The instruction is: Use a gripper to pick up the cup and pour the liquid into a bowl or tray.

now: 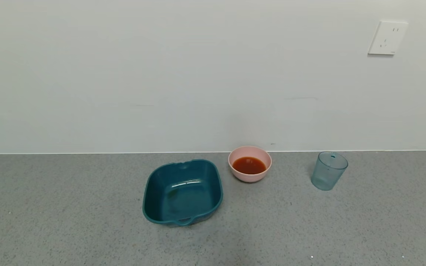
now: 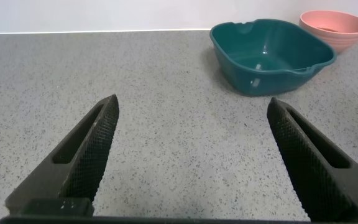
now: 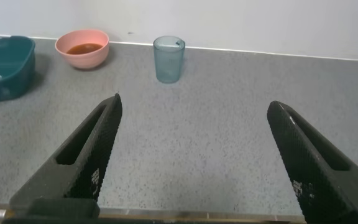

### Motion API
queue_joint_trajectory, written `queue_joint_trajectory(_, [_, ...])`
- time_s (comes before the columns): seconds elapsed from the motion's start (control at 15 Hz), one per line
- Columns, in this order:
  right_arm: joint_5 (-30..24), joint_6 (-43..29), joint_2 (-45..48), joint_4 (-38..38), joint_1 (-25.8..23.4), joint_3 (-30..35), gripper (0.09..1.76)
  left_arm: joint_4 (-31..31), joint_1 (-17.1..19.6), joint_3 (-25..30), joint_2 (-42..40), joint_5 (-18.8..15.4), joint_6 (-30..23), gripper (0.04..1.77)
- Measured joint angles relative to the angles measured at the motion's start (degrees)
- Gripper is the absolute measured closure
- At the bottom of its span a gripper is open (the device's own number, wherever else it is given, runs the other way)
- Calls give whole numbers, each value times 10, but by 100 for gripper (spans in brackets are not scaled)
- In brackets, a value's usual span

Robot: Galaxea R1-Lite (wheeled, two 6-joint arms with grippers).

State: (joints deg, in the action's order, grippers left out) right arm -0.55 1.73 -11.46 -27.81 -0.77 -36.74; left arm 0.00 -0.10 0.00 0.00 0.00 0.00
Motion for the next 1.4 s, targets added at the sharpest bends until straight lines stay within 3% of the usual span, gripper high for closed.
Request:
queue_joint_trajectory(0.27, [5, 0, 82, 26, 4, 96, 15, 0, 0, 0, 0, 0, 0, 9])
queue_joint_trajectory(0.53, [8, -20, 111, 210, 4, 234, 15, 0, 0, 0, 0, 0, 0, 9])
queue_joint_trajectory(0.8, [8, -17, 115, 295, 4, 340, 15, 0, 0, 0, 0, 0, 0, 9])
queue_joint_trajectory(1.4, [5, -10, 115, 270, 5, 367, 15, 0, 0, 0, 0, 0, 0, 9])
